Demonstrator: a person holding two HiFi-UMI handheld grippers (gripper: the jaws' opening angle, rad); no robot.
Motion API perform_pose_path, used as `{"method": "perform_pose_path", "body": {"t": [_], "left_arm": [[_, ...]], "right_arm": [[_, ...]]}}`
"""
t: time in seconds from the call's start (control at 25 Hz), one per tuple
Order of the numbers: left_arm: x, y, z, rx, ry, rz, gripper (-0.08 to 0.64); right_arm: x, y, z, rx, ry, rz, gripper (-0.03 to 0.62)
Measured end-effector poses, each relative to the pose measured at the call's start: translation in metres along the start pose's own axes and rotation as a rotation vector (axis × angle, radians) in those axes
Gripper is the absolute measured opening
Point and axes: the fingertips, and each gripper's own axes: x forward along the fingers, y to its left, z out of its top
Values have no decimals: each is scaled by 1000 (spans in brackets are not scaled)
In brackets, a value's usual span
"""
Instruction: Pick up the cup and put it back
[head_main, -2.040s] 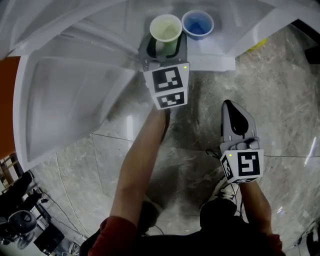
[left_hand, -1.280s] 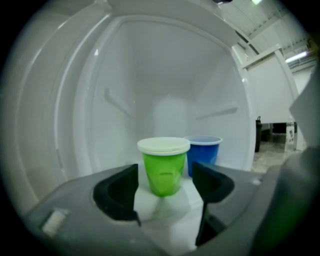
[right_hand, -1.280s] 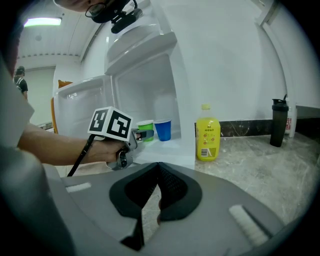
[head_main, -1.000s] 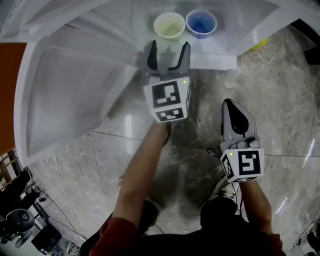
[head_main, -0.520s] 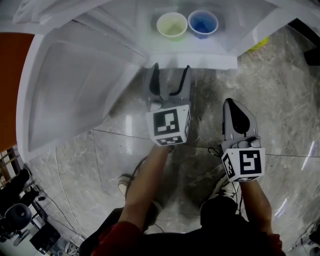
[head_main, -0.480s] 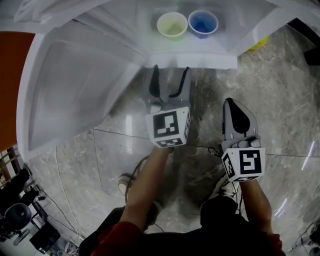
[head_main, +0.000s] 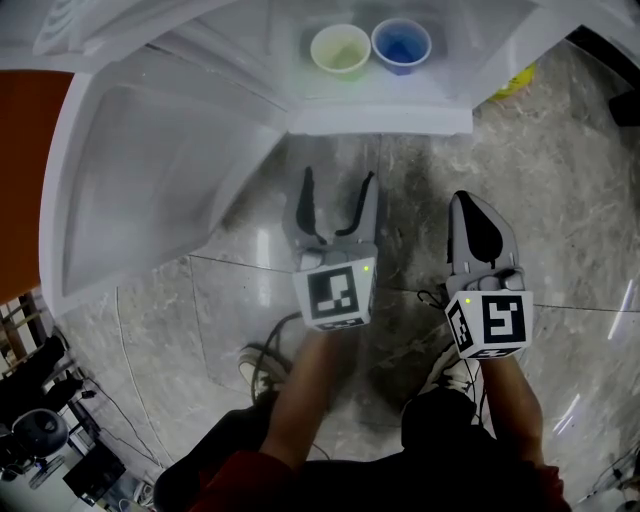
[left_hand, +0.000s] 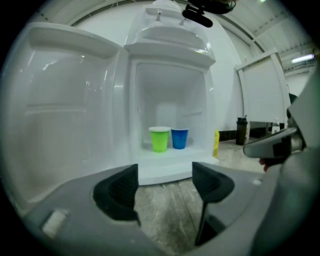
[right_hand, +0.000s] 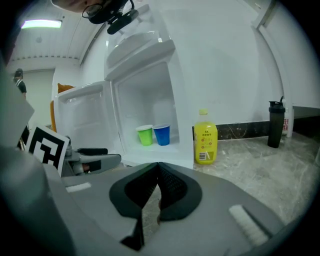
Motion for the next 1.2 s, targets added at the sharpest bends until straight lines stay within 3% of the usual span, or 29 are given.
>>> {"method": "perform_pose_path", "body": {"t": [0.32,1.2], "left_arm": [[-25,-19,-19,-23,24,-51,334],[-27,-20,-26,-23,29,-53,309]], "right_arm": [[0,3,-1,-7,2,1,-2],[-2,2,-1,-8,1,0,-2]]}}
